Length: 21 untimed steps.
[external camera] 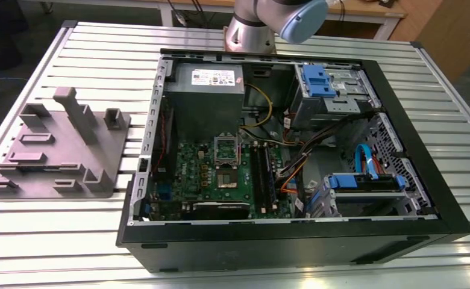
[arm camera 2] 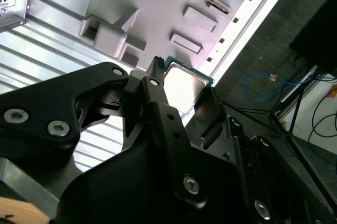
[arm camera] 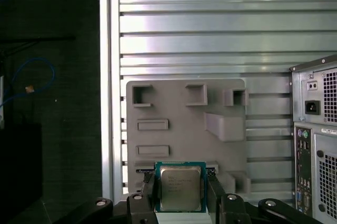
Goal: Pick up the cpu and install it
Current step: 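Pick up the cpu and move it towards the insertion slot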
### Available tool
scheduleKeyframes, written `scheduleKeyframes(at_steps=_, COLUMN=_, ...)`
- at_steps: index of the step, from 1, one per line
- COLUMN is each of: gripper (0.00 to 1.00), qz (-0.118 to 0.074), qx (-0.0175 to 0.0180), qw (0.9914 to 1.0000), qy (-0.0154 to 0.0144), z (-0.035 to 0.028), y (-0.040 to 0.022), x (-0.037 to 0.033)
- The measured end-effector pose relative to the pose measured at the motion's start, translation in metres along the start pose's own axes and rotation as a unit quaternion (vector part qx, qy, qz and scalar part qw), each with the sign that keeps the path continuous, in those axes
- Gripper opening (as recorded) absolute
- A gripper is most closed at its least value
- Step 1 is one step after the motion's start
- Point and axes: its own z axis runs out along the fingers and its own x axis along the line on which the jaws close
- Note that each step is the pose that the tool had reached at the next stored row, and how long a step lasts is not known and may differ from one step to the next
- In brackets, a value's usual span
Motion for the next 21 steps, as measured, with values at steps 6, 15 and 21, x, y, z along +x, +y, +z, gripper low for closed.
scheduleKeyframes(at_steps=6, gripper=0.47, qz=0.000, qx=0.0000, qw=1.00000, qy=0.0000, z=0.0000, y=0.0002, x=-0.0046)
scheduleKeyframes(at_steps=15, gripper=0.47, qz=0.000, qx=0.0000, qw=1.00000, qy=0.0000, z=0.0001, y=0.0004, x=-0.0104)
scheduleKeyframes(at_steps=21, gripper=0.47, qz=0.000, qx=0.0000, qw=1.00000, qy=0.0000, z=0.0002, y=0.0006, x=-0.0148)
